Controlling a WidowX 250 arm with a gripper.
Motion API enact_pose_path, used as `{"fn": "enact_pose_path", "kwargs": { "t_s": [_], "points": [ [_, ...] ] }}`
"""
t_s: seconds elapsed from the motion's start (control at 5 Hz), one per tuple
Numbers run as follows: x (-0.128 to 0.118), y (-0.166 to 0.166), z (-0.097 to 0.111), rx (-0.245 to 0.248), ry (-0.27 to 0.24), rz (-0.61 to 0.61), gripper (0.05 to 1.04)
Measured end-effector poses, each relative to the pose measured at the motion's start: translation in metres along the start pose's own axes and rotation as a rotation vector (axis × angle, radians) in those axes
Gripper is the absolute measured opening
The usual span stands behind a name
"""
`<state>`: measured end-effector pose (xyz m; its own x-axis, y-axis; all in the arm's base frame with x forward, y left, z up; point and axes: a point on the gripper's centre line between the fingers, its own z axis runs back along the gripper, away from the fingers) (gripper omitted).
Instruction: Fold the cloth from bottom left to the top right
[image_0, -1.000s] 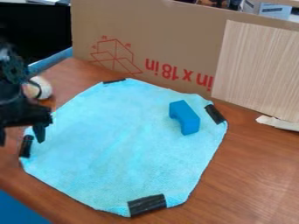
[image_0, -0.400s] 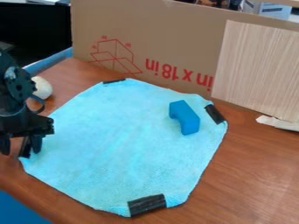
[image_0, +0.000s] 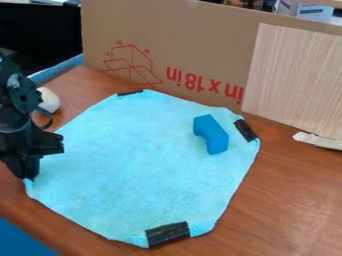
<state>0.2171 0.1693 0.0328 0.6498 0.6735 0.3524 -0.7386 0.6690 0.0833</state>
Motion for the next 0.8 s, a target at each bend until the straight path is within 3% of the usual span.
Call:
{"fn": "enact_pose_path", "kwargs": {
  "t_s": [0.2,0.4,0.6,0.8],
  "points": [
    [-0.002,-0.012,0.006,-0.019,0.036,0.003,0.067],
    [0.009,-0.038,0.028,-0.083,0.073,0.045,0.054],
    [0.017,-0.079,0.043,-0.123,0.13,0.059,0.054],
    [0.011,-0.135,0.037,-0.114,0.186,0.026,0.054]
  ]
}}
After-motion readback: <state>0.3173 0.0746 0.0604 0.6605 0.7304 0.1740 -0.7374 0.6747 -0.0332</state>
